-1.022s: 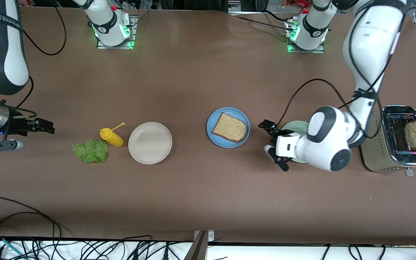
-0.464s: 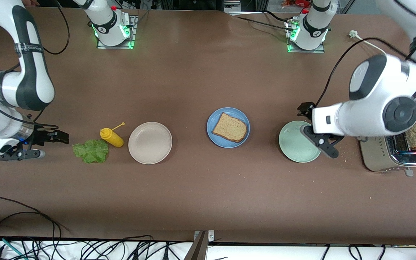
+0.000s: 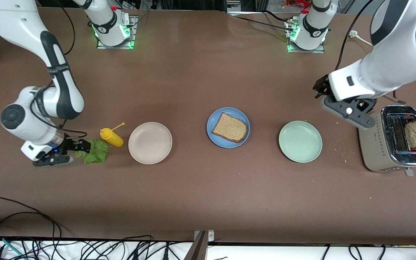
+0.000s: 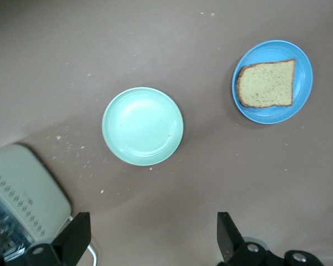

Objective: Make sandwich in blue plate with both arms
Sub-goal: 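Raise the left gripper toward the toaster while the right gripper reaches the lettuce, then grasp the green lettuce leaf with the right gripper and lift it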

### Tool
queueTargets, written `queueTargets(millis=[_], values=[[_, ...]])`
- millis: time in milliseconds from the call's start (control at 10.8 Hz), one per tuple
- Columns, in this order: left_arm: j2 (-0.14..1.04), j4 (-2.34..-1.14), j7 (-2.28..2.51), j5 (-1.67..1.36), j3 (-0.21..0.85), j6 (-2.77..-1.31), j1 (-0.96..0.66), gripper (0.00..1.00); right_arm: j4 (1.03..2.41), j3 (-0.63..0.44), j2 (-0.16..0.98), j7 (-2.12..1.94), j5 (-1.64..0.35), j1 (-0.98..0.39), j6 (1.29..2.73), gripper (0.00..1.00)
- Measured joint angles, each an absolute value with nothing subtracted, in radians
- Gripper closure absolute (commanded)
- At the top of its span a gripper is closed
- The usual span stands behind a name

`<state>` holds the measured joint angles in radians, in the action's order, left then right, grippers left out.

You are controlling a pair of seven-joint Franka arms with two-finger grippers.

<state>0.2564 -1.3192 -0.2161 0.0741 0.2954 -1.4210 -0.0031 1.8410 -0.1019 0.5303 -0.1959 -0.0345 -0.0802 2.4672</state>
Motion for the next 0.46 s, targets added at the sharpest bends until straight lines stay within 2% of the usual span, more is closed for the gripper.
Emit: queueTargets(millis=[279, 371, 464], values=[[0.1, -1.466, -0.2, 0.073, 0.196, -1.525, -0.004, 0.0, 1.851, -0.097, 0.586, -0.196, -0.035, -0.081, 2.535, 0.0], [0.047, -1.534, -0.173, 0.062, 0.181, -1.539, -0.002, 0.0, 1.852, -0.097, 0.596, -0.196, -0.035, -0.08, 2.546, 0.04], [0.005, -1.597, -0.12, 0.052, 0.177, -1.547, -0.002, 0.0, 1.853, -0.097, 0.606, -0.196, -0.035, -0.08, 2.556, 0.14]])
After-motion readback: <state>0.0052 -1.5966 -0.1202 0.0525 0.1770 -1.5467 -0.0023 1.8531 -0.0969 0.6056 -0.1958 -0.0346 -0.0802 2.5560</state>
